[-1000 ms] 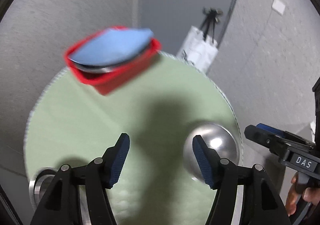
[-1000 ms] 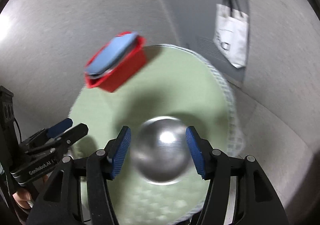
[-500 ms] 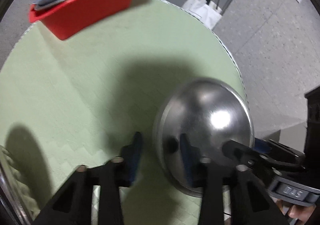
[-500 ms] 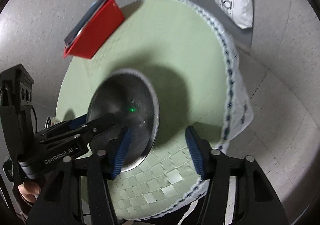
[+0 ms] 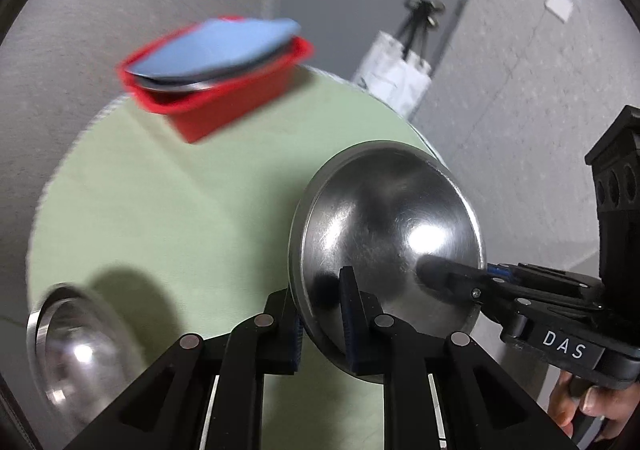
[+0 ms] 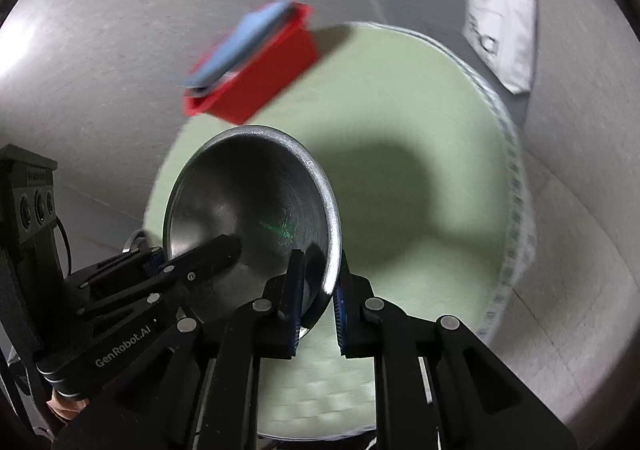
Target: Organize plates and bowls
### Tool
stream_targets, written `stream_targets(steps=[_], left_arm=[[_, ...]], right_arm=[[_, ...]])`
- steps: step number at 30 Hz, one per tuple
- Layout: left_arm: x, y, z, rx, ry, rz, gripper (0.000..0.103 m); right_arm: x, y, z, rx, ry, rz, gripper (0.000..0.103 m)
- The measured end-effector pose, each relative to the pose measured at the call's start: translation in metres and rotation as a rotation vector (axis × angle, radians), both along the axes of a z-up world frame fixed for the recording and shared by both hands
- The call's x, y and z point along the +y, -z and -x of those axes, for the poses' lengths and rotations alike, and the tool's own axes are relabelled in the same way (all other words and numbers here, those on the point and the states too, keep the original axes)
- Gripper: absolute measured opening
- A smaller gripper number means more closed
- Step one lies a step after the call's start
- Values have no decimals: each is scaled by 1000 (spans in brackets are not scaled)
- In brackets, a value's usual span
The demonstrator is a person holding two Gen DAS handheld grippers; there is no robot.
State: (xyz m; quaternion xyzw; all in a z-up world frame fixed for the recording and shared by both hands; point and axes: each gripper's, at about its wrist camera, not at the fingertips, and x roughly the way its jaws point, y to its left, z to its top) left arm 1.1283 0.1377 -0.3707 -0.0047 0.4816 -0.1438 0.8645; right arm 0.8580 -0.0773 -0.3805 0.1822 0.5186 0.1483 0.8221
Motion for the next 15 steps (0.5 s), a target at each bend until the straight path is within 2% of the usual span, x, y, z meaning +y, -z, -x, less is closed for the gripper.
stream_targets(steps=[6,10,15], left_arm=[[85,-30,37,-66,-135,6,13],[136,-31,61,-67,-219,0,13],[166,-22,86,-27,-273,8,13]], right_arm=[[89,-27,-2,-61,-152,0,13],[143,-24,3,-59,-246,1,14],[195,-12,6,-30,-324,17,14]])
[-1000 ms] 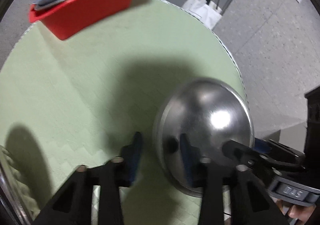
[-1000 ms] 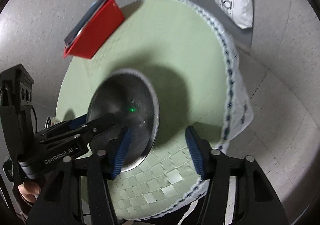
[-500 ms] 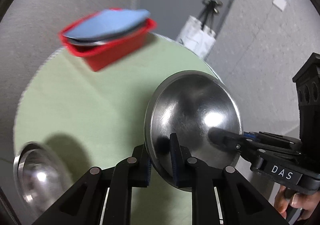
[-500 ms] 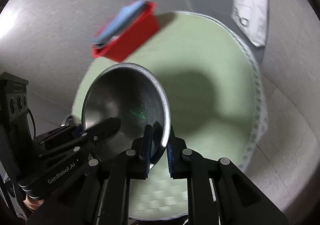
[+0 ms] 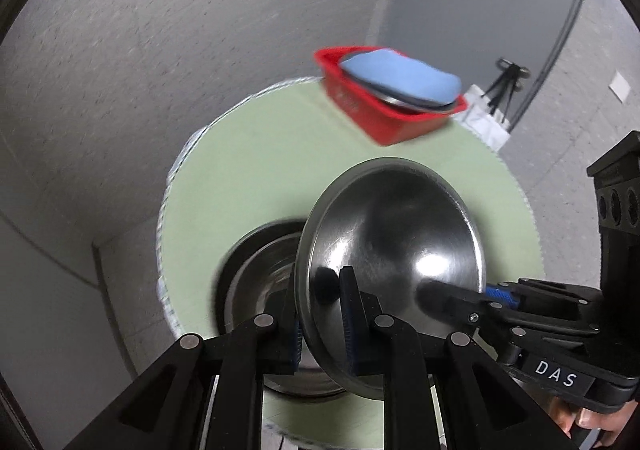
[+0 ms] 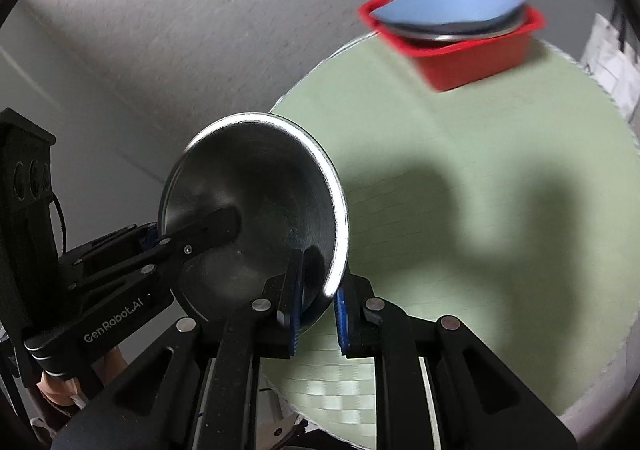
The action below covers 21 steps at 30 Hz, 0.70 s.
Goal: Organize plates and bowls
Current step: 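Lower the left tool's steel bowl into the right tool's steel bowl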
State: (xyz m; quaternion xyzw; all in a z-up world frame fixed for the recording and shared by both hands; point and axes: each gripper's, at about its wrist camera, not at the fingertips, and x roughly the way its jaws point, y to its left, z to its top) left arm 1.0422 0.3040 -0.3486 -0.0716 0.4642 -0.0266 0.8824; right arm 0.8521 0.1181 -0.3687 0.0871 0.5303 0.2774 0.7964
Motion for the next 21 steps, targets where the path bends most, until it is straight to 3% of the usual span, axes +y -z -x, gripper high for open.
stream_targets(steps=[16,21], left_arm=[[61,44,-28,102,-20,144,16],[66,50,-33,107,-40,138,17]], right_arm=[[47,32,-8,50,3,118,17],[54,38,-12,71,8,114,17]])
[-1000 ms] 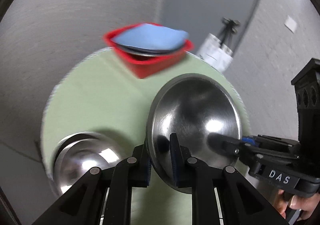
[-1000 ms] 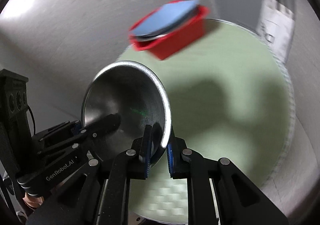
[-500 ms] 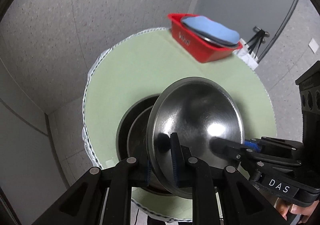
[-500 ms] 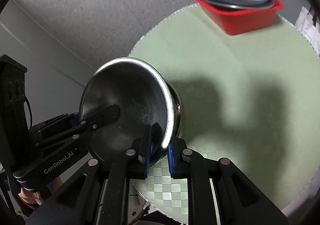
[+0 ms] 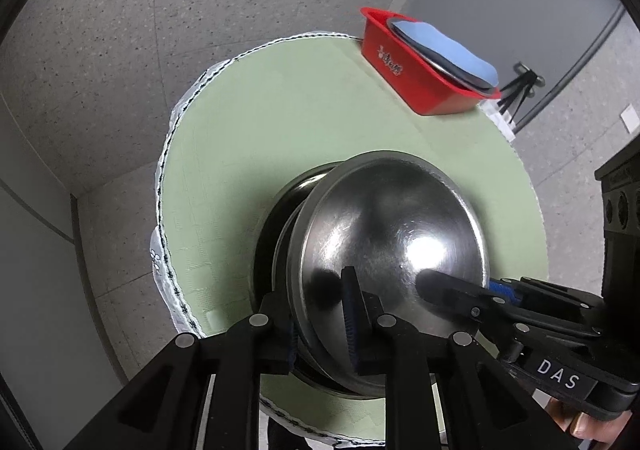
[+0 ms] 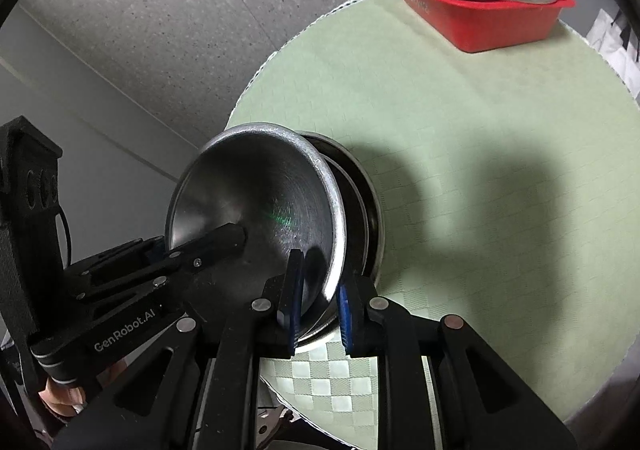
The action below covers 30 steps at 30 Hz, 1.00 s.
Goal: Organize plates and bowls
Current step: 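Lower the left tool's steel bowl into the right tool's steel bowl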
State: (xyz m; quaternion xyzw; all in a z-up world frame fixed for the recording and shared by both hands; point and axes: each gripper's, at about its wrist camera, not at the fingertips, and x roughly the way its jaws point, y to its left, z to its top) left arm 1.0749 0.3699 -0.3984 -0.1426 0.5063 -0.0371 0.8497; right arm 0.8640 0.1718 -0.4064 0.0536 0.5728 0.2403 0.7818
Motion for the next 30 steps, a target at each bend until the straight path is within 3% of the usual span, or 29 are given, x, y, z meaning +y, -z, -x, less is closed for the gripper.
stream_targets(steps=[2,9,20,21,23,28,30], left_arm=[[-1,1,1,-1,-7,-11,18],[-7,-3,6,5,1,-32,21],[-5,-10,15,14,-19,37,39],[-5,-11,17,13,-20,41,42],[-5,-13,19,11,-21,51,49],[-9,-22,30,2,-13,50,57],[-11,-31,39,-17,-34,-16,76]], right_arm=[[-1,1,-1,4,11,-7,17],[1,-1,0,19,18,-35,32],[-7,-13,8,13,36,-78,47],[-9,-14,9,6,45,-63,56],[-14,-15,11,-4,61,-63,63],[-26,-17,16,-9,86,-82,63],[-31,-20,19,-21,96,-85,64]])
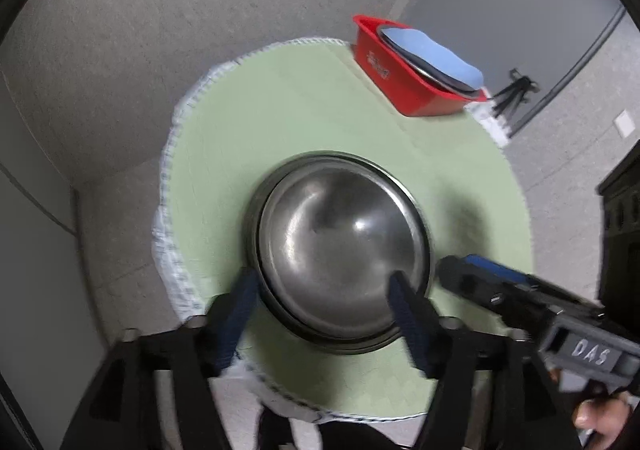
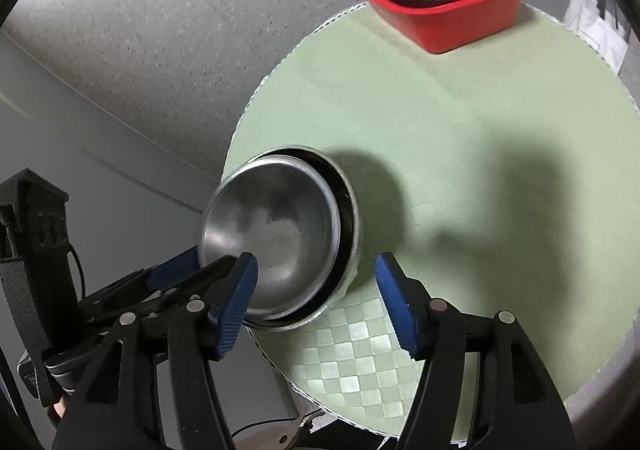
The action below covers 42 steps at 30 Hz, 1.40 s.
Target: Organize plates and bowls
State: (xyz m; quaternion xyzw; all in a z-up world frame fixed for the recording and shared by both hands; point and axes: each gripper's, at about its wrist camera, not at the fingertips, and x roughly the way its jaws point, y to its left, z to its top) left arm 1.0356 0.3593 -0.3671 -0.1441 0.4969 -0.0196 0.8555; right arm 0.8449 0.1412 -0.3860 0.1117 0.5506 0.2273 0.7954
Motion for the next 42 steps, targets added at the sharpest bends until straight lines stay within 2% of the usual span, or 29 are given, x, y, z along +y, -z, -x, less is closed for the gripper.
stream_targets(steps=[3,8,13,19,28,33,34,35,37,39,41,42], left_arm=[[2,-14,15,-55,-4,-43,87],[21,-21,31,-80,-76,-96,88],[35,-12,37,-62,-142,-73,88],[33,5,22,-22,-152,-59,88],[25,39,-15,8,-110,-42,87],[24,55,-30,21,-96,-43,74],[24,59,-32,22,-95,-45,68],[24,63,-34,29,-90,-42,57],[26,70,-39,29,-58,30,48],[23,72,-42,13,-23,54,31],[18,71,-44,2,-2,11,32],[17,71,-45,0,1,2,32]], right_arm=[[-9,-8,6,-35,16,6,69],[-25,-23,14,-91,56,5,71],[-36,-28,14,-107,87,0,75],[-40,-9,7,-60,109,9,75],[-12,26,-8,15,74,9,75],[-1,49,-17,77,69,0,75],[0,53,-19,88,68,-8,75],[2,57,-21,101,66,-20,75],[5,65,-24,123,52,-40,73],[11,74,-24,148,28,-59,56],[13,78,-23,167,19,-123,48],[14,77,-23,167,21,-116,48]])
